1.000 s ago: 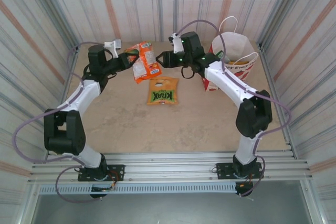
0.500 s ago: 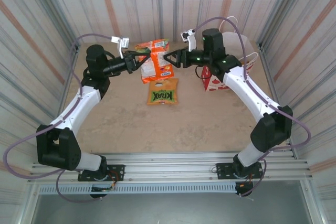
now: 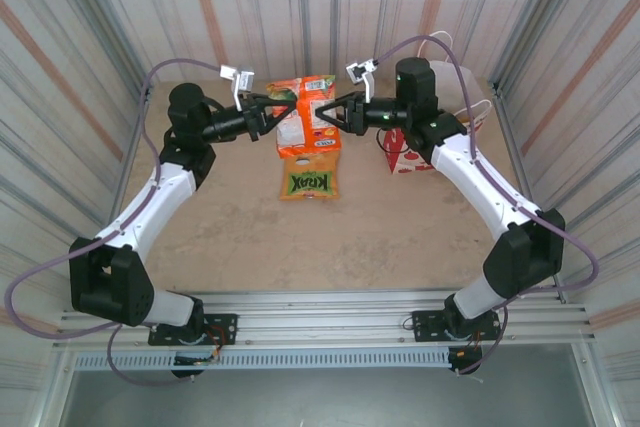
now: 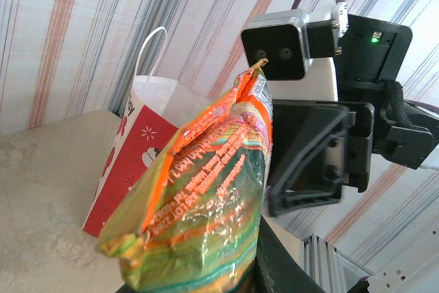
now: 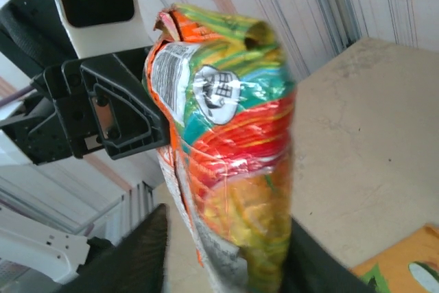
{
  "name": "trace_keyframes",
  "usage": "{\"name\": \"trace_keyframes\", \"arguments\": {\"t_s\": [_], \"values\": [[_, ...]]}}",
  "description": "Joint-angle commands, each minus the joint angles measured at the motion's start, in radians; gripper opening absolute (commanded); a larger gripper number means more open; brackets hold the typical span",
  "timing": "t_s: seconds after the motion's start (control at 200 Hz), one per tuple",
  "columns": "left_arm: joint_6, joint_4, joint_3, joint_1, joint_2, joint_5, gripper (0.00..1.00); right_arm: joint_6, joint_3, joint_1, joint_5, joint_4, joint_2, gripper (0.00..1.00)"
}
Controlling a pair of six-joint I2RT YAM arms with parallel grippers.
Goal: Place the snacks into the paper bag
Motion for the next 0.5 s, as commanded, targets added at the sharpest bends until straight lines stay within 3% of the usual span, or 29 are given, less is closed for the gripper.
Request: {"name": "trace_keyframes", "arguments": {"t_s": [0.0, 0.135, 0.22, 0.291, 0.391, 0.496], "values": [[0.007, 0.049, 0.04, -0.009, -0.043, 0.01, 0.15, -0.023, -0.023, -0.005, -0.031, 0.029, -0.047, 0.13], [0.034, 0.032, 0.031, -0.012, -0.051, -0.01, 0.31, -0.067, -0.023, -0.017, -0.002, -0.014, -0.067, 0.0], [0.06, 0.011, 0.021, -0.012, -0.062, -0.03, 0.38, -0.092, -0.023, -0.029, 0.004, -0.037, -0.081, 0.0], [0.097, -0.039, 0.021, -0.012, -0.073, -0.056, 0.53, -0.126, -0.015, -0.041, 0.015, -0.071, -0.094, 0.0], [0.166, -0.127, 0.024, -0.012, -0.089, -0.107, 0.65, -0.22, 0.025, -0.069, 0.044, -0.17, -0.108, 0.0], [0.263, -0.24, 0.039, -0.012, -0.099, -0.177, 0.68, -0.385, 0.11, -0.117, 0.076, -0.331, -0.111, 0.0]]}}
